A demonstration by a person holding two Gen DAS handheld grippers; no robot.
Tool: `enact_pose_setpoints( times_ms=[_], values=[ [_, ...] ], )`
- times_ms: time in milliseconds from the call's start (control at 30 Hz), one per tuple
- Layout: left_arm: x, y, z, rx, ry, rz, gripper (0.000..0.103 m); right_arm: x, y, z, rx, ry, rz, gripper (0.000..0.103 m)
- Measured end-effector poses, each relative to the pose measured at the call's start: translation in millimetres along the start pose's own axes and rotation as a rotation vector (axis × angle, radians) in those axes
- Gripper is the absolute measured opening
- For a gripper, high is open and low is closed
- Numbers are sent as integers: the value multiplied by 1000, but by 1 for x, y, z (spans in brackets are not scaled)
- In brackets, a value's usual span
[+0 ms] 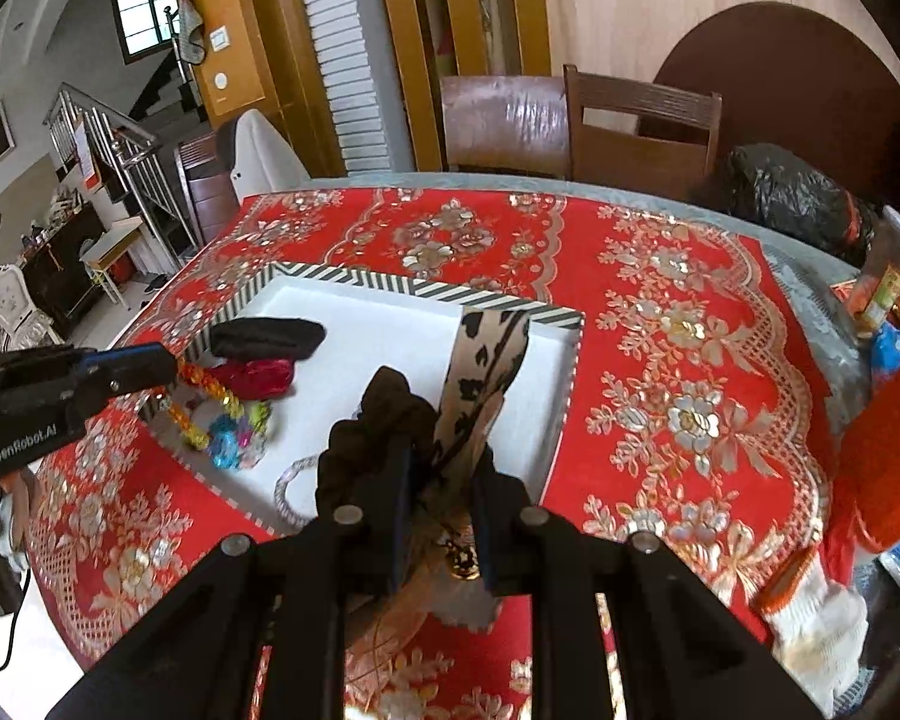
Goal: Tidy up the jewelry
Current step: 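Carry orange bracelet and leopard bow into the tray and open both tools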
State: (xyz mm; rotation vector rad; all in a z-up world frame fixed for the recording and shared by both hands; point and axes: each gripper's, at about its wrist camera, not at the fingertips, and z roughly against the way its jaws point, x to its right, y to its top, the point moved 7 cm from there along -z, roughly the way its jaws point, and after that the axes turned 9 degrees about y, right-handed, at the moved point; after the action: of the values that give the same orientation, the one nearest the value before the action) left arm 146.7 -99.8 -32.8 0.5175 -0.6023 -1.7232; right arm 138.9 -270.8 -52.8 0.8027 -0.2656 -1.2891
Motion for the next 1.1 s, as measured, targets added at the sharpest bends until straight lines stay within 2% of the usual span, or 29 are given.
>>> enact_pose_setpoints(
  times_ms=[267, 467, 733, 900, 967, 1033, 1100],
  values=[
    [-2, 20, -29, -10, 15, 25, 18, 16, 21, -31, -3, 9, -70, 18],
    [-3, 34, -53, -18, 23, 81, 19, 29, 38, -63, 5, 20, -155, 18],
    [-8, 32, -81, -44, 39, 124, 19, 54, 45, -114, 6, -15, -239, 19],
    [-11, 19, -92, -69, 59, 123, 19, 65, 35, -129, -21, -27, -287, 26],
    [-11, 14, -94, -75, 53, 125, 19, 66, 32, -126, -18, -27, -283, 36],
    [-12, 12, -94, -76, 45, 128, 22, 65, 31, -119, -4, -16, -277, 39],
    [-12, 10, -92, -72, 45, 134, 38, 63, 29, -108, 9, -15, -266, 42]
  ],
)
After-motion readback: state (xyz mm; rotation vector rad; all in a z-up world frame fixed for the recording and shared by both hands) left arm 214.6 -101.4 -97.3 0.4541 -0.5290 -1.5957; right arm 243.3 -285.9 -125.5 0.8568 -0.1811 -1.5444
